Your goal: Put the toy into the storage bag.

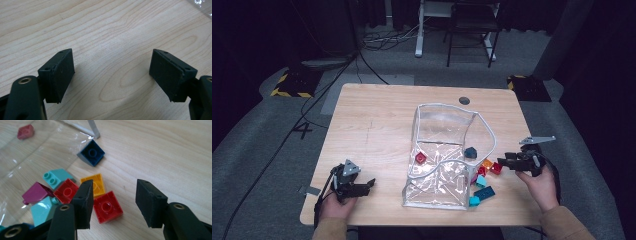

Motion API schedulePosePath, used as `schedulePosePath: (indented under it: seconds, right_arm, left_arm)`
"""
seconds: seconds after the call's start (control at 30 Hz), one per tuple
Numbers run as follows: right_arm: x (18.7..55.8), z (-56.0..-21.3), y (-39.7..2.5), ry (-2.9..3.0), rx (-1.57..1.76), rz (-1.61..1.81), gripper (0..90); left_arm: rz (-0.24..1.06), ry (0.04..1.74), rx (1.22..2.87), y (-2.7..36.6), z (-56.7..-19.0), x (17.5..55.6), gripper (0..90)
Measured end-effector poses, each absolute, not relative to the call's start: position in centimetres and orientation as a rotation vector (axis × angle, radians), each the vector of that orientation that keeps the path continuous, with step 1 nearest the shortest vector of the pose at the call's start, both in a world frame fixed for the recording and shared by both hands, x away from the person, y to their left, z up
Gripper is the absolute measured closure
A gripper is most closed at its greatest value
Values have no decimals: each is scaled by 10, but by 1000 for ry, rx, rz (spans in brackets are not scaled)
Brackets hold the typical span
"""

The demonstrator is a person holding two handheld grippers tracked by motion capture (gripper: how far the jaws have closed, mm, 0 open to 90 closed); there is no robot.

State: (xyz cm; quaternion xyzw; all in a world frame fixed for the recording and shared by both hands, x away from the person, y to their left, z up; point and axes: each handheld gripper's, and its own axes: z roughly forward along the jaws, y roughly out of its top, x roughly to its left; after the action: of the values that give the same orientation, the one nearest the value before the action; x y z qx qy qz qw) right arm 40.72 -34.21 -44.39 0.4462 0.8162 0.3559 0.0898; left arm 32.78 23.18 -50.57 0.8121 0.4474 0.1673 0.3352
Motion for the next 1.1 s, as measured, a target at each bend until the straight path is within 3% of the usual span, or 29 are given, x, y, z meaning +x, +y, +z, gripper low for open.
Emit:
schedulePosePath:
  seconds: [0.43, 0.63, 1.1]
  right_arm:
    - [403, -474, -334, 2484, 1296, 1006, 480]
    - [401, -481, -328, 2488, 1257, 928, 568]
    - [402, -481, -330, 2471, 1264, 922, 584]
  left_arm:
    - [437, 1167, 2119, 232, -506, 328, 205]
    - [437, 1167, 2119, 232, -506, 328, 205]
    - [438, 1167, 2117, 232, -506, 328, 205]
